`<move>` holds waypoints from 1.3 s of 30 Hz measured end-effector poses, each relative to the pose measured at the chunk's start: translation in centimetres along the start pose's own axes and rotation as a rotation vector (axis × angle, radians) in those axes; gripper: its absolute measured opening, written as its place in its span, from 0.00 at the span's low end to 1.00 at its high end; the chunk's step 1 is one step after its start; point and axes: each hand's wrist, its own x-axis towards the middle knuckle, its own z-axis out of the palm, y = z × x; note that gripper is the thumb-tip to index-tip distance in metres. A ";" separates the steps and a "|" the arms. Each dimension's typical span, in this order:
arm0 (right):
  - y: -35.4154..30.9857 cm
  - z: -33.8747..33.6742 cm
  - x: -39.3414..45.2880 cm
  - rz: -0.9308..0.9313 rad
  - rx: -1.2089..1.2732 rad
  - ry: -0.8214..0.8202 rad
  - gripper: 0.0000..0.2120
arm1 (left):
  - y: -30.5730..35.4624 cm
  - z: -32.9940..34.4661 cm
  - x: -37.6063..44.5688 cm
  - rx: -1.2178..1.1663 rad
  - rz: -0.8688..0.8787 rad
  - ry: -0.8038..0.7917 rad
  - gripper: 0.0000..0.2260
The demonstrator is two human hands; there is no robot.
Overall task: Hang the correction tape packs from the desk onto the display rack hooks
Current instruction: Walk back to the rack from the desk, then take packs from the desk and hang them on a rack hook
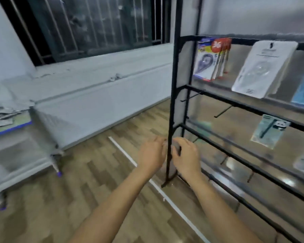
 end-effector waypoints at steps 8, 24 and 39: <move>-13.9 15.2 -0.5 -0.185 0.109 -0.320 0.13 | -17.7 -7.0 -6.7 0.181 -0.323 0.043 0.15; -32.5 42.6 9.9 -0.429 0.265 -0.676 0.16 | -46.5 -16.0 -2.9 0.344 -0.833 0.148 0.14; -47.5 66.9 21.7 -0.596 0.185 -0.803 0.18 | -73.1 -23.1 5.0 0.400 -1.037 0.177 0.21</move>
